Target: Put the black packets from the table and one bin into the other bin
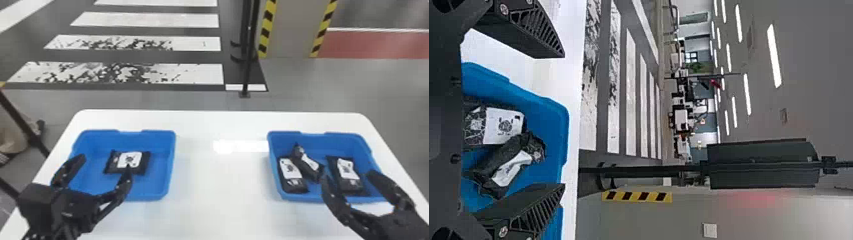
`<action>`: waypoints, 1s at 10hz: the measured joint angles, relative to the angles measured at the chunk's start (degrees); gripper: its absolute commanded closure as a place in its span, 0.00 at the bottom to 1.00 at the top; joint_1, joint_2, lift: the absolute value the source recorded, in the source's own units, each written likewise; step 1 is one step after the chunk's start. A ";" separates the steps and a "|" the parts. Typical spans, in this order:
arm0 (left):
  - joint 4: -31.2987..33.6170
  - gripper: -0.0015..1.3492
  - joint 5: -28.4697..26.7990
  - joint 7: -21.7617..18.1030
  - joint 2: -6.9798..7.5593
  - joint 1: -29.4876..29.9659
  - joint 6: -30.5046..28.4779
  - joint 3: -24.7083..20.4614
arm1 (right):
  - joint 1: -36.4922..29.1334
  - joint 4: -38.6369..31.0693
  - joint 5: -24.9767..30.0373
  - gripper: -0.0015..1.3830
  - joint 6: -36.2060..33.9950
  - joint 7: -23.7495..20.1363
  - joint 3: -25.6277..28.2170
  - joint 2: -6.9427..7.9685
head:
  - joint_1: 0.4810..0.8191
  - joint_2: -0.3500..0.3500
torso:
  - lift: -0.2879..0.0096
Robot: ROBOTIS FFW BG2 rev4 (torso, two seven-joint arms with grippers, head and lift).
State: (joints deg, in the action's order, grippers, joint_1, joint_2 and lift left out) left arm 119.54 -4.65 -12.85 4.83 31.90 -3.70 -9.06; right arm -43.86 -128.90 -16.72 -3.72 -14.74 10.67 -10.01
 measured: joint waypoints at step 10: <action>-25.93 0.17 -6.65 -21.15 11.76 -29.31 -24.96 7.16 | 2.78 1.59 -0.18 0.07 -2.32 -6.49 0.73 1.05 | 0.63 0.56 | 0.60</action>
State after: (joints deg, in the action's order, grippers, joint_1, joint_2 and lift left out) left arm 93.61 -11.30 -34.00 16.60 2.59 -28.66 -1.91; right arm -41.08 -127.31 -16.89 -6.04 -21.23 11.40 -8.96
